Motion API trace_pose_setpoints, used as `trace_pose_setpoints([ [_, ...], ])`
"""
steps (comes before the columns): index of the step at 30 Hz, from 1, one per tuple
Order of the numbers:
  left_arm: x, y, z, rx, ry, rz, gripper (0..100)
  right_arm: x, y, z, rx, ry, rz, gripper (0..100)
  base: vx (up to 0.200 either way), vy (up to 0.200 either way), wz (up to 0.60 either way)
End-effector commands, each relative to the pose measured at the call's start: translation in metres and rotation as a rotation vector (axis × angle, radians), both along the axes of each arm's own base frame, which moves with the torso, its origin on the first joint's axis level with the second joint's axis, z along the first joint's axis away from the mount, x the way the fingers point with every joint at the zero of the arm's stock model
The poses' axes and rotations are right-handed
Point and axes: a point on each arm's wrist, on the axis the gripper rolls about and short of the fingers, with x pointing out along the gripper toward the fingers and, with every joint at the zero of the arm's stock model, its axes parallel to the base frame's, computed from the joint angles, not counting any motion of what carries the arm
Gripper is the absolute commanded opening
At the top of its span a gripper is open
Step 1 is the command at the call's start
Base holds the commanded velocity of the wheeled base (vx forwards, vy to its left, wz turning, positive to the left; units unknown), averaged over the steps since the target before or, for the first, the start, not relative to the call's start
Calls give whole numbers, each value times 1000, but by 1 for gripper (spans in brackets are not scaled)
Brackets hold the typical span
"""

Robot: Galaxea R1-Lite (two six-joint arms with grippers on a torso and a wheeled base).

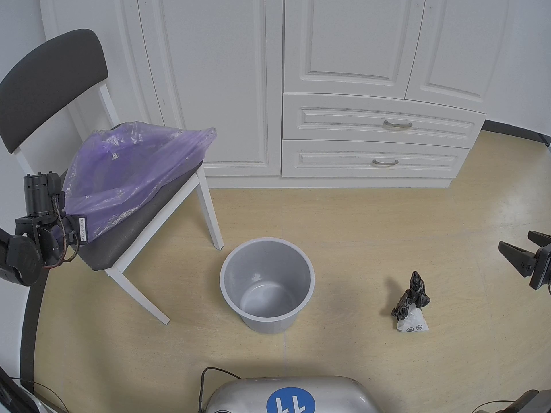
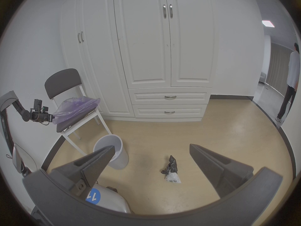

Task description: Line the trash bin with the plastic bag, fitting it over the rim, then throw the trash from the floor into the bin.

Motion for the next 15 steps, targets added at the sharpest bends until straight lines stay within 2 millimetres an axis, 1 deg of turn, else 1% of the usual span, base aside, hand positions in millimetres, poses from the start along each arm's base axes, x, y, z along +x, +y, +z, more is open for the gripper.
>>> trace_pose_setpoints([
  [1,-22,-12,20,-25,-89,-111,0,1,1,-1,0,8,15,100,0,0,0],
  [7,-51,-40,39,-48,-185,-276,0,3,6,-6,-1,32,53,100,0,0,0],
  [8,-51,-40,39,-48,-185,-276,0,3,6,-6,-1,32,53,100,0,0,0],
  [9,-57,-46,44,-52,-206,-306,0,3,8,-8,-2,40,71,100,0,0,0],
  [15,-62,-55,48,-56,-225,-344,0,4,14,-9,15,53,112,100,0,0,0],
])
